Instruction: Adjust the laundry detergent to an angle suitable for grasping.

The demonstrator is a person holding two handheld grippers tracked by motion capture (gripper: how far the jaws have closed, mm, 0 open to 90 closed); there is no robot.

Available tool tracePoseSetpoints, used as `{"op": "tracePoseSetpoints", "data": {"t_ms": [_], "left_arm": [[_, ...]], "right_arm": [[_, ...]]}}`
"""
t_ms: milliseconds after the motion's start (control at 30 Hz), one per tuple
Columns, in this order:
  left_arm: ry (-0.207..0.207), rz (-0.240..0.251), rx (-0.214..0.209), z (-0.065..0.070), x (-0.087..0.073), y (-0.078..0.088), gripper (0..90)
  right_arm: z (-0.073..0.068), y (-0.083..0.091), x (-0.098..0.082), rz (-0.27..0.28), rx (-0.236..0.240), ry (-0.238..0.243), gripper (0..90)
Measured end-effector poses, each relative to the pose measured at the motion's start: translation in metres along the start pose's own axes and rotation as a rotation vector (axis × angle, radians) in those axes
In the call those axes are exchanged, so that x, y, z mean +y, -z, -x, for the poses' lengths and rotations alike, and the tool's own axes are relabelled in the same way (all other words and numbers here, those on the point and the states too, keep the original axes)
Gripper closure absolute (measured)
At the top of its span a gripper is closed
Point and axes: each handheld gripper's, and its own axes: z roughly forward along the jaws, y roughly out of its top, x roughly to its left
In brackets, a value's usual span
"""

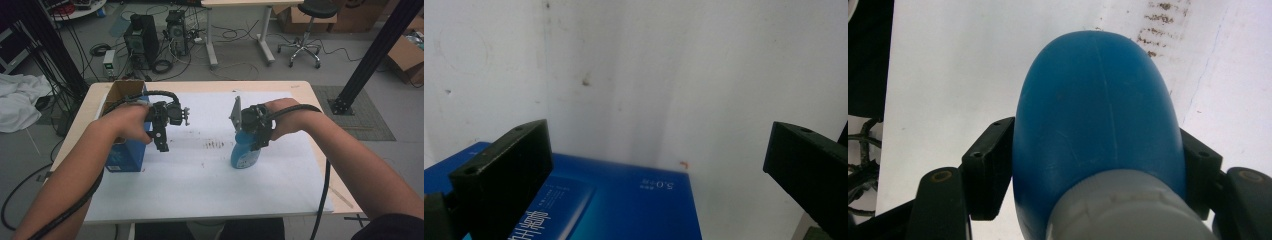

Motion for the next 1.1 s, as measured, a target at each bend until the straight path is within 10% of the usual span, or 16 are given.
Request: {"op": "tracePoseSetpoints", "data": {"t_ms": [1100], "left_arm": [[-0.005,0.004,0.000,0.0014,0.0017,-0.0015,0.1]], "right_arm": [[0.0016,0.0020,0.0022,-0.023,-0.012,-0.039,38.1]]}}
